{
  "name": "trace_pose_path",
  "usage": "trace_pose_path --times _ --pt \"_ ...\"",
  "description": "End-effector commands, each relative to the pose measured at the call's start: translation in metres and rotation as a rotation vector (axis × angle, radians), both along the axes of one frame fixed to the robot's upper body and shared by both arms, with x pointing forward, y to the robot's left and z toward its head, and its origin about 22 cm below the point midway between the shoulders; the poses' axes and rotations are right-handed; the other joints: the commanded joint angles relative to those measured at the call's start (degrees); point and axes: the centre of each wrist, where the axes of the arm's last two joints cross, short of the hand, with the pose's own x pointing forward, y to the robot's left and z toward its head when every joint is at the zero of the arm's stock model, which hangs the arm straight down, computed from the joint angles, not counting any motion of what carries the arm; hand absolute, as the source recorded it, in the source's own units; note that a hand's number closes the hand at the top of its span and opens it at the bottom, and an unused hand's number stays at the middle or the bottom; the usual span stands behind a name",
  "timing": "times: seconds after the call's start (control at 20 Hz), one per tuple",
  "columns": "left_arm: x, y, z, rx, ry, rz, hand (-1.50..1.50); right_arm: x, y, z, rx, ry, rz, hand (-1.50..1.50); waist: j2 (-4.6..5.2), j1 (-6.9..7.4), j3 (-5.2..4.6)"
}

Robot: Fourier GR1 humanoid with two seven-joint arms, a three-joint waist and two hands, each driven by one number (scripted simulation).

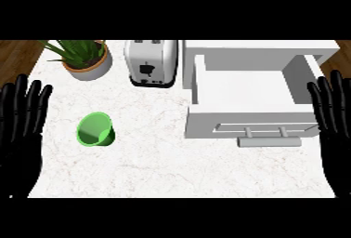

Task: Pick up the cup, place it into the drawer and close the drawer

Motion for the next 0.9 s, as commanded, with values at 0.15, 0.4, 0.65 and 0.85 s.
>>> trace_pose_path --times 0.15,0.4,0.65,0.85 --pt "0.012 -0.011 0.005 -0.005 0.046 -0.176 -1.50 0.001 -0.003 -0.008 -0.008 0.013 -0.039 -1.50 0.15 0.80 1.72" --pt "0.004 0.003 -0.031 -0.232 0.240 -0.248 -1.50 -0.009 -0.009 -0.010 -0.089 0.086 -0.008 -1.50 0.14 1.00 1.67" --pt "0.012 0.035 -0.041 -0.261 0.283 -0.244 -1.50 0.006 0.002 -0.014 -0.076 0.091 0.000 -1.50 0.13 1.20 1.69" --pt "0.023 0.032 -0.079 -0.255 0.317 -0.200 -1.50 0.006 -0.017 -0.014 -0.077 0.083 0.013 -1.50 0.15 0.95 1.70"
